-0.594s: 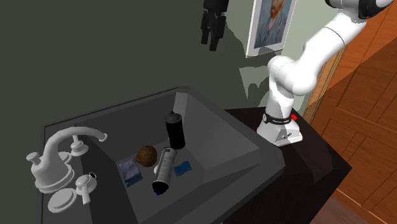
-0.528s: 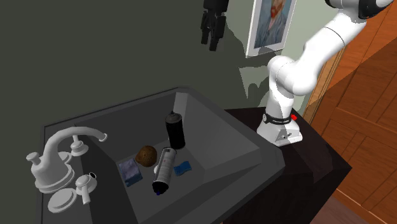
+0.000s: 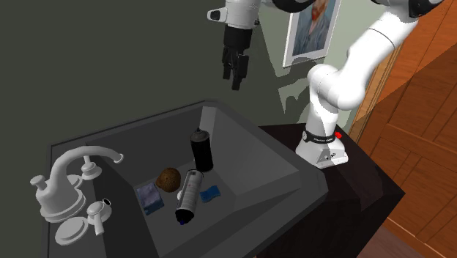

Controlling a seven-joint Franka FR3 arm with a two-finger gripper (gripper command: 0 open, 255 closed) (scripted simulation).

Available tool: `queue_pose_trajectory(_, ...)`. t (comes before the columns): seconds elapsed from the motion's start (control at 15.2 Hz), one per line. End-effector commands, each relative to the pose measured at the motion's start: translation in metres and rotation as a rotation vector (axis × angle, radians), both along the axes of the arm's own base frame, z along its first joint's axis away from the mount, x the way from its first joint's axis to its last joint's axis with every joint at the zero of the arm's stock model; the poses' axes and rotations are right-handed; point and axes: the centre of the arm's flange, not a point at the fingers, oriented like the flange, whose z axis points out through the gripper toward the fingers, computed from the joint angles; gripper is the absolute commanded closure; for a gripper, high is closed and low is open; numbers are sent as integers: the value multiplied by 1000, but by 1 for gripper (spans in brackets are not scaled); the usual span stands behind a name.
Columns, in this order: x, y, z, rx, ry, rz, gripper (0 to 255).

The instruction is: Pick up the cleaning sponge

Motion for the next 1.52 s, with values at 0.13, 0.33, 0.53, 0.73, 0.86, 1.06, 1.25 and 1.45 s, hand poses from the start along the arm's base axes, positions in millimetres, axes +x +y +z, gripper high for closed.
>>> queue_pose_trajectory(0.13,19,16,-48,-7,10,18,0)
queue_pose_trajectory(0.33,32,27,-84,-12,19,32,0)
queue_pose_trajectory(0.53,45,39,-120,-18,28,45,0)
queue_pose_trajectory(0.73,57,50,-157,-23,37,58,0)
queue_pose_trajectory(0.86,65,57,-181,-27,43,67,0)
queue_pose_trajectory(1.06,76,68,-218,-32,52,81,0)
queue_pose_trajectory(1.25,87,79,-255,-37,61,94,0)
queue_pose_trajectory(1.45,97,90,-292,-42,71,108,0)
